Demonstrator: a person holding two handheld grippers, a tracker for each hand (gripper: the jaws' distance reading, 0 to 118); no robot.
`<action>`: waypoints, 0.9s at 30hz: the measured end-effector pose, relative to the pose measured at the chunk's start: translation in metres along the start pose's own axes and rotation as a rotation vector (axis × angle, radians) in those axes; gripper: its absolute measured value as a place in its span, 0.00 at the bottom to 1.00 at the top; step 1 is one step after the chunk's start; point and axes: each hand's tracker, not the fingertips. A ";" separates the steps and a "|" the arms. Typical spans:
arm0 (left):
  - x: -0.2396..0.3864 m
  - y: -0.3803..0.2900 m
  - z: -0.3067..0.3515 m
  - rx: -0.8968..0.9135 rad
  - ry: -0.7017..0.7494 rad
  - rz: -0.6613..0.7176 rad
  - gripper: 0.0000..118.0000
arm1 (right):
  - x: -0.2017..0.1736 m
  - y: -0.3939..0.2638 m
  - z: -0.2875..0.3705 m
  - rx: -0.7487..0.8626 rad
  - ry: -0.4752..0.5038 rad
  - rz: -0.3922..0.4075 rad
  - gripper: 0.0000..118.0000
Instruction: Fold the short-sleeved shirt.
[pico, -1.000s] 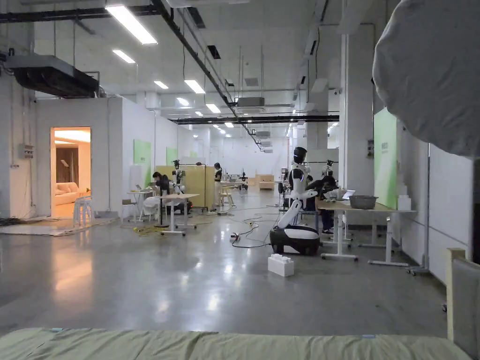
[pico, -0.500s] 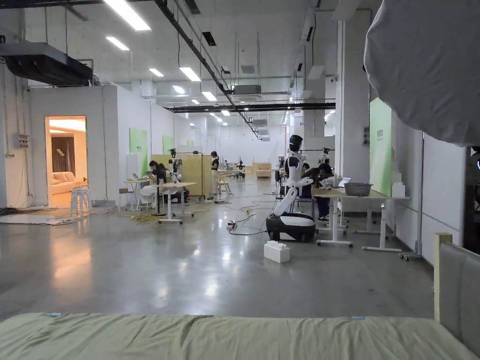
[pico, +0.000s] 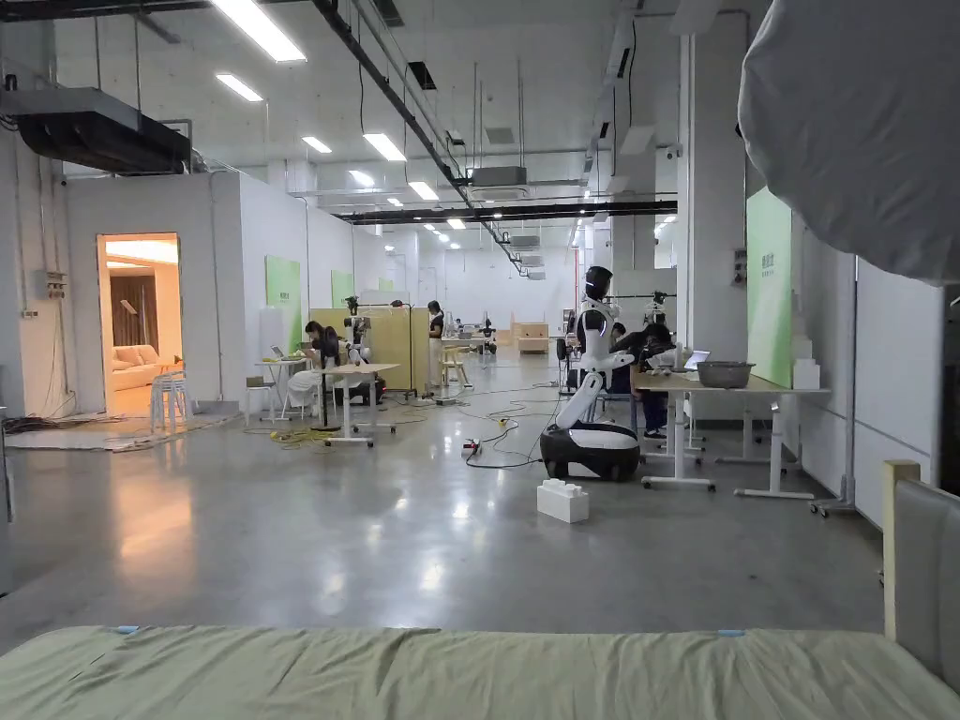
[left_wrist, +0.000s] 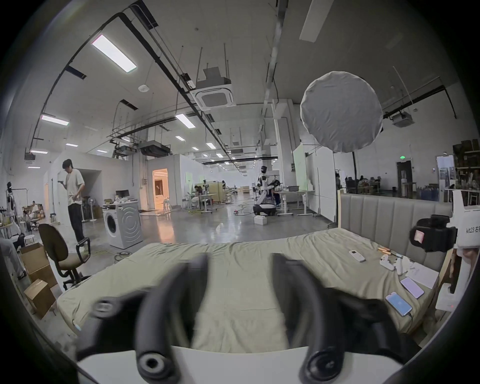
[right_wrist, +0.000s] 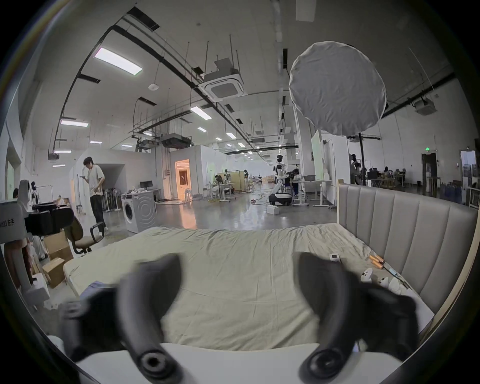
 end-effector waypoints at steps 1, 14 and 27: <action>-0.001 0.000 0.000 0.002 0.006 0.005 0.71 | 0.000 0.002 0.002 0.026 0.002 0.013 0.95; 0.002 0.006 0.008 0.060 -0.030 -0.004 1.00 | 0.003 0.001 0.007 0.054 -0.013 -0.004 1.00; 0.006 0.002 0.006 0.055 -0.048 0.024 1.00 | -0.004 0.003 0.008 0.041 0.008 0.059 1.00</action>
